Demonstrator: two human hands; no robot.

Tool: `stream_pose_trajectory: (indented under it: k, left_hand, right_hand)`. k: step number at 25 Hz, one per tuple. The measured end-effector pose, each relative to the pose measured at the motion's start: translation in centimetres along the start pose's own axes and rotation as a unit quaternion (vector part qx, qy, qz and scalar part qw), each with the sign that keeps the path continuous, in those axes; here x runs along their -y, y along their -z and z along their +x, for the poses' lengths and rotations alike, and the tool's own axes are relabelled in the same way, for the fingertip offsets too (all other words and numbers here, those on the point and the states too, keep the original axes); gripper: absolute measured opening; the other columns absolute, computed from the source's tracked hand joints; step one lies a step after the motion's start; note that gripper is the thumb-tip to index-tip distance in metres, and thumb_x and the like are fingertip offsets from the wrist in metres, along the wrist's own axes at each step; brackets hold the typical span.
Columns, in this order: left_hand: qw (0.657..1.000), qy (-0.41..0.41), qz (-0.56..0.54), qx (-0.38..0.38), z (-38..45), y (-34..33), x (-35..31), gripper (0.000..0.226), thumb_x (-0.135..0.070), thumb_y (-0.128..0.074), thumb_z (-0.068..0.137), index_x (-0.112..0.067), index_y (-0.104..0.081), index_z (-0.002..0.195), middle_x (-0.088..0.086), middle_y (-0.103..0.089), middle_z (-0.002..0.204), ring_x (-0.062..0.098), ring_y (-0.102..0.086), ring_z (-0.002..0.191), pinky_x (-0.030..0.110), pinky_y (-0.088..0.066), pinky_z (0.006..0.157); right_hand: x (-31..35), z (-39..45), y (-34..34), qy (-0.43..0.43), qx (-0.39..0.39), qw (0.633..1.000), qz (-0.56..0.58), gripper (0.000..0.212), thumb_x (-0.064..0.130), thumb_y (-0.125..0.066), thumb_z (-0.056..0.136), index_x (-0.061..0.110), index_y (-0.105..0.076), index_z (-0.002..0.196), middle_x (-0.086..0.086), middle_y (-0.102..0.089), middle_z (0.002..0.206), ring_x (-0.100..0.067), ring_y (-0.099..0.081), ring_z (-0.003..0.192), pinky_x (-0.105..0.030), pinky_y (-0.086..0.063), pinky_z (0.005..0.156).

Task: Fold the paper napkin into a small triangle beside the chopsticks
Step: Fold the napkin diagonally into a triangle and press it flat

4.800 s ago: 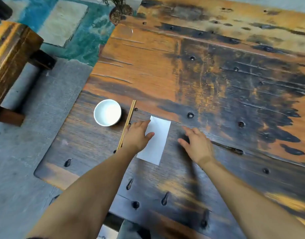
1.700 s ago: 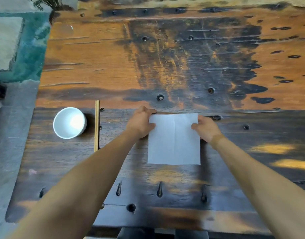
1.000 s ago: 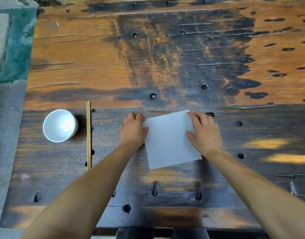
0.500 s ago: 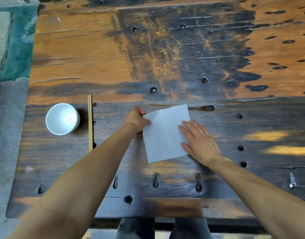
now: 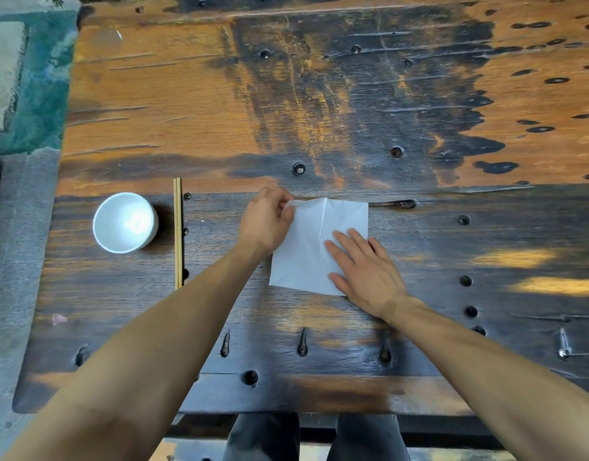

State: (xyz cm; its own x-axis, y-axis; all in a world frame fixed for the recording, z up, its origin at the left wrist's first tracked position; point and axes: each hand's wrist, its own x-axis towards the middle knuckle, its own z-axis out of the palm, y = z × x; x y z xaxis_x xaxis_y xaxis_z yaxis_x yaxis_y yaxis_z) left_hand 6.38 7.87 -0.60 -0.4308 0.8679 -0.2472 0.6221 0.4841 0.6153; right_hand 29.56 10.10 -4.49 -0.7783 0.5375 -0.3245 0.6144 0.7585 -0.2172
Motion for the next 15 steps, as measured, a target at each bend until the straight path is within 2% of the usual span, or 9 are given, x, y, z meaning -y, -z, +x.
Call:
stream_pose_trajectory:
  k: [2,4,6,7,8,9,11,13,15]
  left_hand:
    - [1.0,0.0,-0.018,0.025,-0.1,0.1,0.2,0.004,-0.021,-0.056,0.093,-0.019,-0.058,0.096,-0.006,-0.058,0.086,0.012,-0.052,0.076,0.025,-0.035,0.065]
    - [0.998,-0.009,-0.033,0.06,-0.2,0.4,0.5,0.002,-0.021,-0.056,0.094,-0.021,-0.056,0.096,-0.011,-0.059,0.078,0.01,-0.054,0.073,0.026,-0.037,0.063]
    - [0.995,-0.025,-0.046,0.088,-0.2,0.7,0.6,0.002,-0.021,-0.056,0.095,-0.022,-0.056,0.096,-0.012,-0.059,0.078,0.009,-0.054,0.074,0.025,-0.041,0.063]
    - [0.993,-0.031,-0.059,0.099,-0.2,0.9,0.6,0.002,-0.021,-0.056,0.095,-0.023,-0.056,0.096,-0.013,-0.058,0.079,0.006,-0.054,0.073,0.021,-0.042,0.062]
    - [0.991,-0.035,-0.075,0.108,-0.1,0.9,0.7,0.004,-0.02,-0.057,0.095,-0.024,-0.055,0.095,-0.014,-0.058,0.078,0.002,-0.054,0.071,0.019,-0.042,0.061]
    - [0.988,-0.033,-0.099,0.116,-0.1,1.0,0.7,0.007,-0.02,-0.058,0.095,-0.025,-0.054,0.094,-0.014,-0.058,0.078,-0.001,-0.054,0.069,0.019,-0.043,0.062]
    - [0.969,0.012,-0.198,0.144,-0.2,0.9,0.8,0.013,-0.017,-0.064,0.092,-0.022,-0.053,0.098,-0.006,-0.063,0.087,0.004,-0.06,0.077,0.027,-0.052,0.069]
    - [0.939,0.087,-0.274,0.188,-0.8,0.7,1.4,0.035,-0.017,-0.075,0.084,-0.018,-0.054,0.112,0.002,-0.067,0.104,0.016,-0.066,0.093,0.036,-0.057,0.079]
    - [0.938,0.113,-0.238,0.225,-1.5,0.2,2.4,0.055,-0.019,-0.082,0.077,-0.021,-0.053,0.124,0.0,-0.067,0.114,0.019,-0.064,0.104,0.038,-0.055,0.085]
  right_hand:
    - [-0.6,1.5,1.1,-0.045,-0.025,0.998,0.047,0.061,0.045,-0.045,0.098,0.024,-0.028,0.152,-0.003,-0.026,0.16,-0.026,-0.019,0.148,-0.045,-0.02,0.115]
    - [-1.7,3.8,2.8,-0.107,-0.046,0.987,0.109,0.072,0.045,-0.057,0.092,0.026,-0.024,0.153,-0.004,-0.025,0.159,-0.028,-0.019,0.146,-0.048,-0.023,0.113]
    - [-2.9,6.4,4.6,-0.109,-0.02,0.984,0.137,0.086,0.045,-0.067,0.085,0.031,-0.018,0.153,0.0,-0.023,0.16,-0.028,-0.013,0.148,-0.051,-0.021,0.115]
    - [-3.3,7.6,5.3,-0.098,0.011,0.985,0.144,0.086,0.044,-0.071,0.082,0.034,-0.022,0.152,0.001,-0.026,0.159,-0.028,-0.013,0.147,-0.052,-0.02,0.117]
    - [-3.5,8.5,5.9,-0.085,0.043,0.984,0.15,0.079,0.042,-0.073,0.08,0.034,-0.032,0.148,0.0,-0.035,0.154,-0.029,-0.02,0.144,-0.051,-0.022,0.116]
    - [-3.6,9.2,6.4,-0.074,0.063,0.983,0.153,0.064,0.04,-0.074,0.08,0.032,-0.047,0.138,-0.002,-0.048,0.145,-0.031,-0.031,0.137,-0.049,-0.028,0.112]
    - [-3.5,9.7,7.1,-0.071,0.072,0.98,0.172,0.028,0.035,-0.073,0.082,0.024,-0.065,0.106,-0.004,-0.066,0.112,-0.03,-0.051,0.113,-0.043,-0.043,0.094]
    - [-3.2,9.4,7.2,-0.089,0.071,0.965,0.238,0.016,0.032,-0.073,0.084,0.019,-0.067,0.091,-0.004,-0.068,0.094,-0.026,-0.059,0.094,-0.037,-0.047,0.076]
    - [-3.2,9.1,7.3,-0.107,0.055,0.955,0.272,0.014,0.031,-0.072,0.085,0.019,-0.064,0.084,-0.005,-0.066,0.09,-0.026,-0.06,0.088,-0.034,-0.043,0.068]
